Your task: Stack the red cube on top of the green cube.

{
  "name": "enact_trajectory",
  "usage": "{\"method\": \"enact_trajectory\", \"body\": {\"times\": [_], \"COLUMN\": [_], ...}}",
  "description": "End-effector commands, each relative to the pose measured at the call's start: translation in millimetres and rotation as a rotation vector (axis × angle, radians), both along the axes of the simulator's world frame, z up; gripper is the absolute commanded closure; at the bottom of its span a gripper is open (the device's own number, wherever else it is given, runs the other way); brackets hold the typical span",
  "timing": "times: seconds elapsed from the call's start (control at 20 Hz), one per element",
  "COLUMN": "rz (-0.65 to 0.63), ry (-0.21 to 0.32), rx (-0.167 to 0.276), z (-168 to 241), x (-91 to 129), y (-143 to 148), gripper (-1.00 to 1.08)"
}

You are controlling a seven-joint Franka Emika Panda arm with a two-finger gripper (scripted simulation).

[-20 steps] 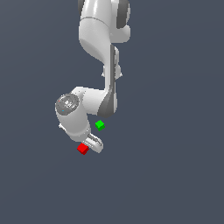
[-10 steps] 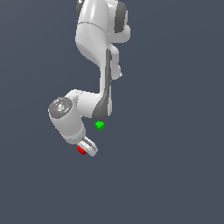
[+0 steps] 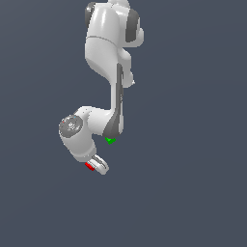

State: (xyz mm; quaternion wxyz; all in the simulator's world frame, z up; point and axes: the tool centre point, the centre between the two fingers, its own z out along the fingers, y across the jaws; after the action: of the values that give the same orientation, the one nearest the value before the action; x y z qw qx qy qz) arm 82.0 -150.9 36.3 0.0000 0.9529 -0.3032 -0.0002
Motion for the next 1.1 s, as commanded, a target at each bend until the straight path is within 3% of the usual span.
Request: {"method": "enact_trajectory", "body": {"times": [0.0, 0.3, 0.35, 1.05], "rz": [-0.001, -0.002, -0.002, -0.001], "ry": [0.000, 0.000, 0.000, 0.000], "rx": [0.000, 0.000, 0.000, 0.000], "z": [-11.6, -16.4, -16.4, -11.8], "x": [-0.3, 1.1, 1.1, 0.6], "y": [0.0, -0.7, -0.7, -0.2], "gripper": [-0.92, -0.92, 1.08, 1.08]}}
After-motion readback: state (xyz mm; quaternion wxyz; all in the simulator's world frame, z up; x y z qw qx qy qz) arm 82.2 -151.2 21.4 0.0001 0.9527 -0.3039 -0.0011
